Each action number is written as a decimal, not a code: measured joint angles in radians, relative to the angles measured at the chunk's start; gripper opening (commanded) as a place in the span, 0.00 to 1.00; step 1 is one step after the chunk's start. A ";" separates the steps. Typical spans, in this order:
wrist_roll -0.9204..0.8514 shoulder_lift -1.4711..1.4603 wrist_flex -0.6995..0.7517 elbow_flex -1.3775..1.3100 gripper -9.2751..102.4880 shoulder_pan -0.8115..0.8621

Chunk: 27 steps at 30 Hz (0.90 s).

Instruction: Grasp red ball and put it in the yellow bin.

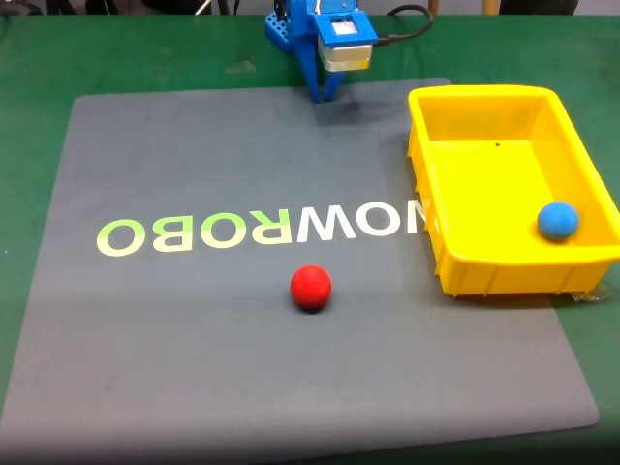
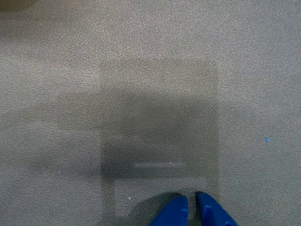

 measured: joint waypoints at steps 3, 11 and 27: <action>-0.006 0.000 0.000 0.000 0.08 -0.020; -0.011 0.000 -0.002 0.000 0.08 -0.028; -0.089 0.000 -0.127 0.000 0.40 0.054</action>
